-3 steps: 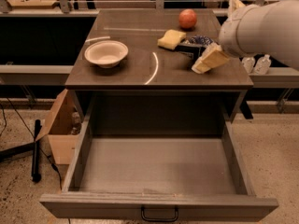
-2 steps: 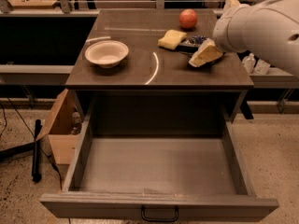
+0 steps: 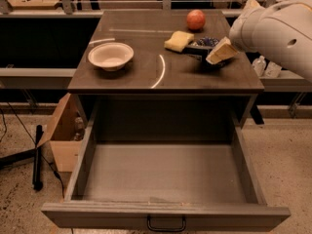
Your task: Place blue chip bag into top drawer
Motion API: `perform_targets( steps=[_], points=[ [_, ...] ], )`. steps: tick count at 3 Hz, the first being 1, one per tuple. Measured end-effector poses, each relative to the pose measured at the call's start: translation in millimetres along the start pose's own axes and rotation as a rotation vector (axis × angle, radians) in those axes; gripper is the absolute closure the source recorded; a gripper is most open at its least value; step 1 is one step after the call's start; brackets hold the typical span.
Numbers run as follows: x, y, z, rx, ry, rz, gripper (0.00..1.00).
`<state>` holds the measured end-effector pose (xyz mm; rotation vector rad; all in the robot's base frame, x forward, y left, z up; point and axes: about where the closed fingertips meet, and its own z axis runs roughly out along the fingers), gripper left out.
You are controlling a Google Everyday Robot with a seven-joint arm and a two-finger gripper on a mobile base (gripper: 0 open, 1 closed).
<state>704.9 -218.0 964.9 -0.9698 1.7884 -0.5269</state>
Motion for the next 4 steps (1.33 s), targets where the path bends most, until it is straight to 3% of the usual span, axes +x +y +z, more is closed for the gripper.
perform_targets(
  steps=[1, 2, 4],
  points=[
    [17.0, -3.8, 14.3, -0.005, 0.025, 0.011, 0.0],
    [27.9, 6.7, 29.6, -0.056, 0.035, 0.002, 0.18],
    [34.7, 31.7, 49.8, -0.177, 0.025, -0.036, 0.65]
  ],
)
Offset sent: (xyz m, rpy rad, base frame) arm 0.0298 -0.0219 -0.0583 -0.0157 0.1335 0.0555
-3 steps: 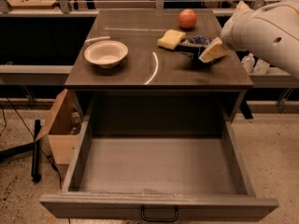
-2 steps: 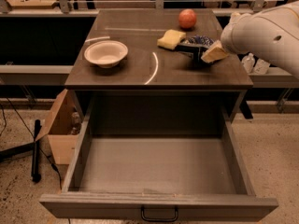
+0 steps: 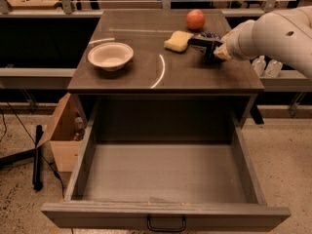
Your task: Place blue chip bag into top drawer
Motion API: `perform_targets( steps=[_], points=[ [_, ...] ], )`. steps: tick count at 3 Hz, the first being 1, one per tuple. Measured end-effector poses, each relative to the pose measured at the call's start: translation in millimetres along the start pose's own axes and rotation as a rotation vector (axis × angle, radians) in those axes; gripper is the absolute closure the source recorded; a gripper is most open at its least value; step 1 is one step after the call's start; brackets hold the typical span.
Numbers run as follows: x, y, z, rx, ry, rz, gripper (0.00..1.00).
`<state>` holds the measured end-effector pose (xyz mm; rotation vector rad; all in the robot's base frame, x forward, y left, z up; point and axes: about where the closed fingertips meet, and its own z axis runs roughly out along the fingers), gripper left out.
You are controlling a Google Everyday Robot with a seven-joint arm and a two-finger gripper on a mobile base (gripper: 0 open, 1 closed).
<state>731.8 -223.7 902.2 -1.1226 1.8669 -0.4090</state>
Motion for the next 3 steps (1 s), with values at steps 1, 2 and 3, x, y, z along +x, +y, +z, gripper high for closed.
perform_targets(
  steps=[1, 2, 3],
  points=[
    [-1.0, 8.4, -1.4, -0.038, 0.0, -0.001, 0.88],
    [-11.7, 20.6, -24.6, -0.061, -0.036, 0.026, 1.0],
    [-17.4, 43.0, -66.2, -0.107, -0.072, 0.06, 1.0]
  ],
)
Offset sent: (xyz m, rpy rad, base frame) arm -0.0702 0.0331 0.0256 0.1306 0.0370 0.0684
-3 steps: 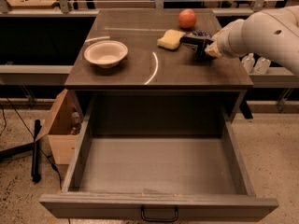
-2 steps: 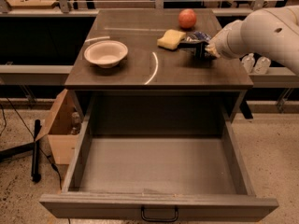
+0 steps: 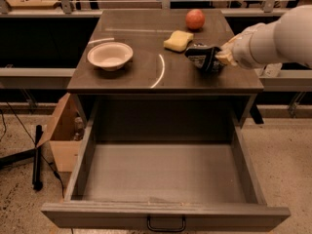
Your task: Place blue chip bag into top drawer
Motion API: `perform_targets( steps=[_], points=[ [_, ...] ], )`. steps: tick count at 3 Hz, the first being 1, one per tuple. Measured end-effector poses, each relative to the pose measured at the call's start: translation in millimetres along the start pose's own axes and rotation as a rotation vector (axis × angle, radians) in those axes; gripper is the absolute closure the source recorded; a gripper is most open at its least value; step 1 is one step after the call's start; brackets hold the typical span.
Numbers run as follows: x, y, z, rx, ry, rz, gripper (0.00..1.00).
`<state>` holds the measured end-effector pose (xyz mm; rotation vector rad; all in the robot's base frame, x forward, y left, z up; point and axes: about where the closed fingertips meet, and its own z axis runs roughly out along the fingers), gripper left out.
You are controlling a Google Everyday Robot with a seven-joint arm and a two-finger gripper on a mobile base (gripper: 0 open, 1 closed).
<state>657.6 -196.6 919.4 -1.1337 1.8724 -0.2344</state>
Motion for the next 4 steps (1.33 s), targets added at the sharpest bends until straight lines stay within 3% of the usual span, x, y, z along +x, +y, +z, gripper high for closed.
perform_targets(
  steps=[1, 3, 4],
  points=[
    [5.4, 32.6, -37.8, -0.099, -0.033, 0.043, 1.0],
    [29.8, 115.0, -112.4, -0.392, -0.133, 0.138, 1.0],
    [39.1, 149.2, -130.3, -0.507, -0.09, 0.141, 1.0]
  ],
)
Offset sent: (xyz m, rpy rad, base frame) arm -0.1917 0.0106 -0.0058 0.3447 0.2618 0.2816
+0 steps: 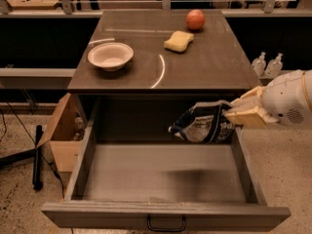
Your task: Place blue chip bag into top drawer
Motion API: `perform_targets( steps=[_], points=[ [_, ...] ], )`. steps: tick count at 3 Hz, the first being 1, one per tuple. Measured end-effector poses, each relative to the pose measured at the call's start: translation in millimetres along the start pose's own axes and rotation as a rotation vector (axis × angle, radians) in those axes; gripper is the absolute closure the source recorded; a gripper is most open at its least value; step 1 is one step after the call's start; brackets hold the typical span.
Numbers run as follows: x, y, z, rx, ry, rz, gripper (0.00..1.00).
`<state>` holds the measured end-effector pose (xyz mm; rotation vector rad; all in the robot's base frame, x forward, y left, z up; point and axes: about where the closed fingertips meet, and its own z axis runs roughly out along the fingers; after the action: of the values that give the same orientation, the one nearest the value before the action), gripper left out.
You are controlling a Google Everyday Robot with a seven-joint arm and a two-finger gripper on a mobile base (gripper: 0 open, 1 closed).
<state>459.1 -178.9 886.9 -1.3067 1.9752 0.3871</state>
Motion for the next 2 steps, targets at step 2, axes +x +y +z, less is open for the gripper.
perform_targets(
  steps=[2],
  points=[
    [25.7, 16.8, 30.0, 0.045, 0.238, -0.117, 0.82]
  ],
)
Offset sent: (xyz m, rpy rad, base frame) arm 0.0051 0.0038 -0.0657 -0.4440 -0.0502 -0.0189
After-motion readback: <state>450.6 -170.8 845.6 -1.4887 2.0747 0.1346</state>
